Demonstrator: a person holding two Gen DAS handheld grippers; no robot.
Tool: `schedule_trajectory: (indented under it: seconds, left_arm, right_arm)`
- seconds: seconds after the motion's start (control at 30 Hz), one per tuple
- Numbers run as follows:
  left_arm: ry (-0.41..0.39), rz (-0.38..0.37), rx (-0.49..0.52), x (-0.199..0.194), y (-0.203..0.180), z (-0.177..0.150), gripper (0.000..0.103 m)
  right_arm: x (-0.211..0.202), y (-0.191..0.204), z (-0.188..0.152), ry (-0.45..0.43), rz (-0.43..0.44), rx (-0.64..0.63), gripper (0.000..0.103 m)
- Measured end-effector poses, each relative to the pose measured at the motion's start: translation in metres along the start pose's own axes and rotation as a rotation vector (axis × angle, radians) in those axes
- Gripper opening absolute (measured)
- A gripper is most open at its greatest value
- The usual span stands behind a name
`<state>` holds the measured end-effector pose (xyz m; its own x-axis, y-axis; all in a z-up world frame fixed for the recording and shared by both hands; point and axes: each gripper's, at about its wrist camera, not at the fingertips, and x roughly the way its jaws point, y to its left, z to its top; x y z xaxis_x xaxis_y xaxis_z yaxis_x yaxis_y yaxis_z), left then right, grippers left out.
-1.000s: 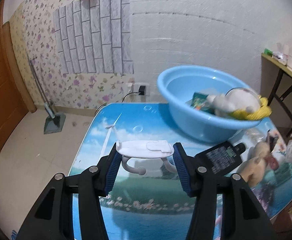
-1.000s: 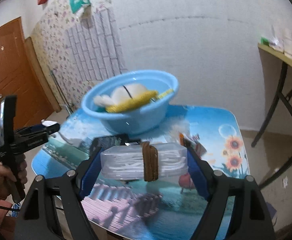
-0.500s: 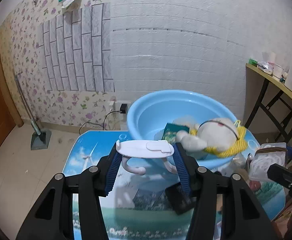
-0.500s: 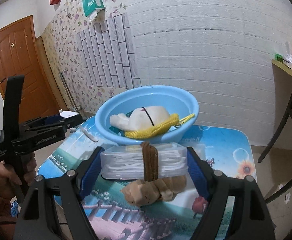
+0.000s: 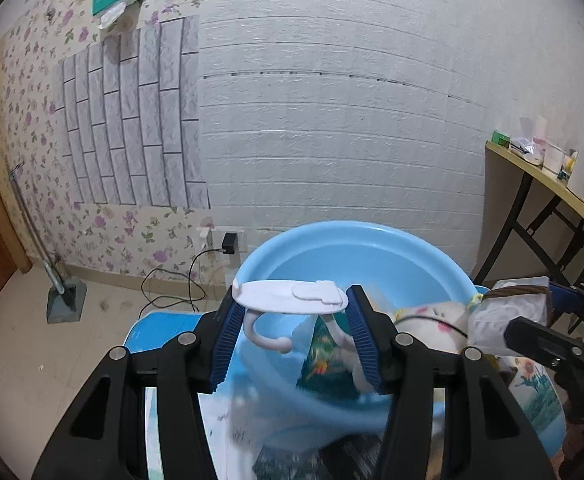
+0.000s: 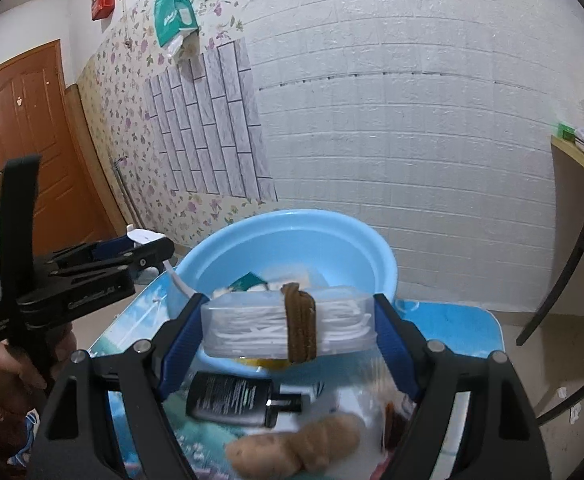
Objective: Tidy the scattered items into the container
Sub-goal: 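Carry the hook and clear box over the basin and release both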
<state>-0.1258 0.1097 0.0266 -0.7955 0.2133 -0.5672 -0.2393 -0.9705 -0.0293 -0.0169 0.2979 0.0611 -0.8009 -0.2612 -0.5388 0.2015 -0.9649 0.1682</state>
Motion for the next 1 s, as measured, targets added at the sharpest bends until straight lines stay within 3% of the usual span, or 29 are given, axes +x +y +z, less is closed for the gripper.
schedule_trajectory:
  seconds: [0.47,0.77,1.0]
  left_arm:
    - [0.121,-0.051,0.038,0.078,-0.001,-0.003,0.052]
    - [0.144,-0.080,0.042,0.074,0.001,-0.012,0.065]
    - [0.133,-0.081,0.035,0.048,0.000,-0.021,0.069]
  right_arm:
    - [0.074,-0.020,0.021,0.069,-0.016,-0.011,0.081]
    - [0.092,-0.023,0.013,0.140,-0.031,-0.017,0.085]
    - [0.081,-0.020,0.005,0.167,-0.050,-0.025,0.086]
